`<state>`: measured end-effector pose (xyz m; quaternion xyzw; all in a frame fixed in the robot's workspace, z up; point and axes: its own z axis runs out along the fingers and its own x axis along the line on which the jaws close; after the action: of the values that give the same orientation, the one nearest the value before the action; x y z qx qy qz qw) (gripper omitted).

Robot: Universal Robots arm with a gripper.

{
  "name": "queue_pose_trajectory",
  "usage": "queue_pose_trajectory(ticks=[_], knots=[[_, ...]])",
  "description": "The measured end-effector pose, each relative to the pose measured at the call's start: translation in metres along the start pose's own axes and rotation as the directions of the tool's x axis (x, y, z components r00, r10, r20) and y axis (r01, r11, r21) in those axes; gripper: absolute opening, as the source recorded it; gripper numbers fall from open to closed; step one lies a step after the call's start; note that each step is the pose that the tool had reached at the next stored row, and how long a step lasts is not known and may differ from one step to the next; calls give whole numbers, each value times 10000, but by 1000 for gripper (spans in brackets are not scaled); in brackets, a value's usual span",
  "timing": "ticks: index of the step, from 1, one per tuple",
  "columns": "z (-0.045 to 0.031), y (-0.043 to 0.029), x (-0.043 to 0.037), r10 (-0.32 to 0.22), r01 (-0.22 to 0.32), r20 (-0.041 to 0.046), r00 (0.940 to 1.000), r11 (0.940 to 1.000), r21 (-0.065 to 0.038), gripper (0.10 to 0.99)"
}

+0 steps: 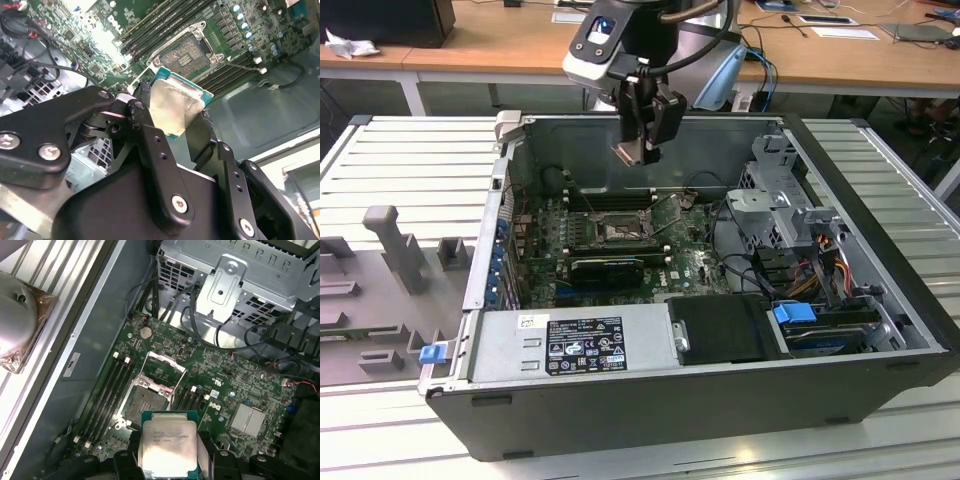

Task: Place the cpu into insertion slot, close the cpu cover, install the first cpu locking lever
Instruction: 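Place the cpu into insertion slot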

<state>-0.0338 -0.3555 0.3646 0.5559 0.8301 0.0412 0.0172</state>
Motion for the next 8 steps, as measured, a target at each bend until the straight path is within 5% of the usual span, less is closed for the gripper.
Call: queue_pose_trajectory(ticks=[5, 8], knots=[[12, -1, 0, 940, -940, 82, 9955, 9956, -20, 525], [21, -2, -1, 1607, -1607, 139, 9869, 9870, -39, 525]])
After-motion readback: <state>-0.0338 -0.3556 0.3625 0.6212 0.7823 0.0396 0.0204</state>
